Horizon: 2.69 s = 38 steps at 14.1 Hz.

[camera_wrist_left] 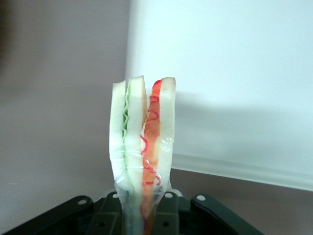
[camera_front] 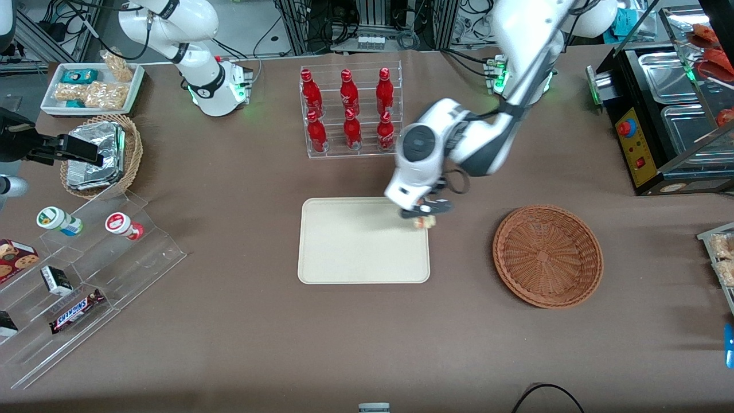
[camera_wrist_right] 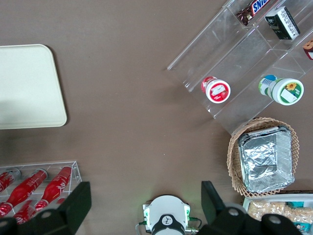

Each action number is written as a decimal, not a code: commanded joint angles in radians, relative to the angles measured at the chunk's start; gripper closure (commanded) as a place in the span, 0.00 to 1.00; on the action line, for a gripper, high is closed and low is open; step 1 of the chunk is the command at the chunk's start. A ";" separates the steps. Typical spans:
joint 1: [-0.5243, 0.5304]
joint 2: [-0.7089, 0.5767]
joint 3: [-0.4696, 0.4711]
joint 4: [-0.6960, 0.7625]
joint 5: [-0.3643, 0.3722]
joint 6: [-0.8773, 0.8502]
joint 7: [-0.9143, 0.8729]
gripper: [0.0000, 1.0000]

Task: Place sandwich from basket to tray

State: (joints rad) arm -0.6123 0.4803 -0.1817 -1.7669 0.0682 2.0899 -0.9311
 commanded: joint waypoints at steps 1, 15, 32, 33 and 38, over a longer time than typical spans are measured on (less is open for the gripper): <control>-0.055 0.161 0.016 0.193 0.010 0.008 -0.031 0.88; -0.057 0.251 0.016 0.296 0.010 0.142 -0.058 0.00; 0.342 -0.396 0.022 0.058 -0.022 -0.591 0.515 0.00; 0.376 -0.425 0.022 0.060 -0.024 -0.634 0.558 0.00; 0.563 -0.528 0.024 0.058 -0.024 -0.731 0.742 0.00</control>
State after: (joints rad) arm -0.1110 0.0006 -0.1471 -1.6754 0.0572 1.3683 -0.2401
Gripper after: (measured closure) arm 0.000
